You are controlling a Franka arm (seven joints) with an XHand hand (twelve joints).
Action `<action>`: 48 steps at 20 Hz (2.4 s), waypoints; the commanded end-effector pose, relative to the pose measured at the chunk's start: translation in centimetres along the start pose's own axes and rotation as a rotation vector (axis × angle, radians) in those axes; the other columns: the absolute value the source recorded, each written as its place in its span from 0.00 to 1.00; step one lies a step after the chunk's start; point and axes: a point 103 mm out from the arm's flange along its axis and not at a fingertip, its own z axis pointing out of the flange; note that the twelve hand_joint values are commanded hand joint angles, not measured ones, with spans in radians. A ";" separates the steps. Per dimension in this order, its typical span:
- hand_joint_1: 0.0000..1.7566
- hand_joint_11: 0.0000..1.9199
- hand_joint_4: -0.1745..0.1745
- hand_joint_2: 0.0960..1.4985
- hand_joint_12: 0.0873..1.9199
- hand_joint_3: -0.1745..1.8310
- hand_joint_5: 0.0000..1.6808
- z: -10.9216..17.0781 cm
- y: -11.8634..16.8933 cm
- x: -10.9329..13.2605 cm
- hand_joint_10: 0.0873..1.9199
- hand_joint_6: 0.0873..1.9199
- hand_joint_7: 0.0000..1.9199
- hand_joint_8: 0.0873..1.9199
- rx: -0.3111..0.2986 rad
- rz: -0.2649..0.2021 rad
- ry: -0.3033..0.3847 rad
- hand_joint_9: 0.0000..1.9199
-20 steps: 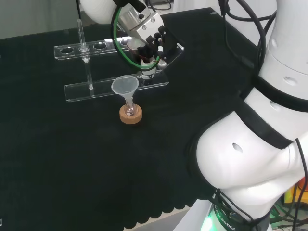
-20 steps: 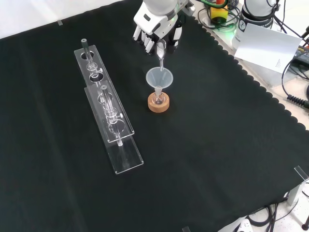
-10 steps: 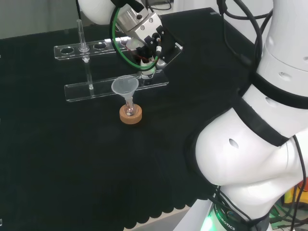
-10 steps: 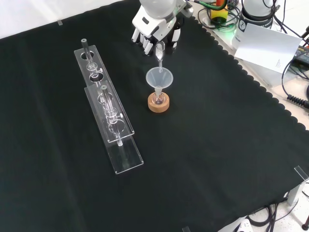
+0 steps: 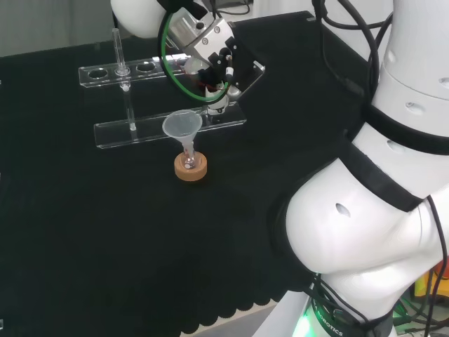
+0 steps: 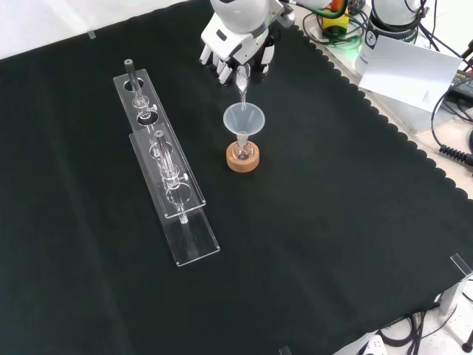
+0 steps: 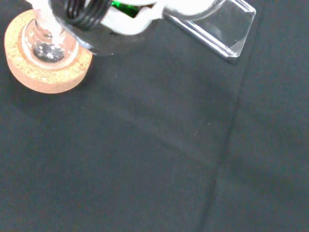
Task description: Pour all the NaCl from the weighing funnel into the round-bottom flask.
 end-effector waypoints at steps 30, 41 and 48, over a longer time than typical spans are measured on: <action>0.61 0.38 1.00 0.47 0.57 0.41 0.64 -1.8 0.5 0.8 0.17 0.49 0.59 0.33 0.008 0.026 -0.109 0.59; 0.61 0.38 1.00 0.47 0.57 0.41 0.64 -2.4 0.4 0.9 0.17 0.49 0.59 0.33 0.016 0.035 -0.147 0.59; 0.61 0.38 1.00 0.47 0.57 0.41 0.64 -2.5 0.3 0.9 0.17 0.49 0.59 0.33 0.019 0.035 -0.161 0.59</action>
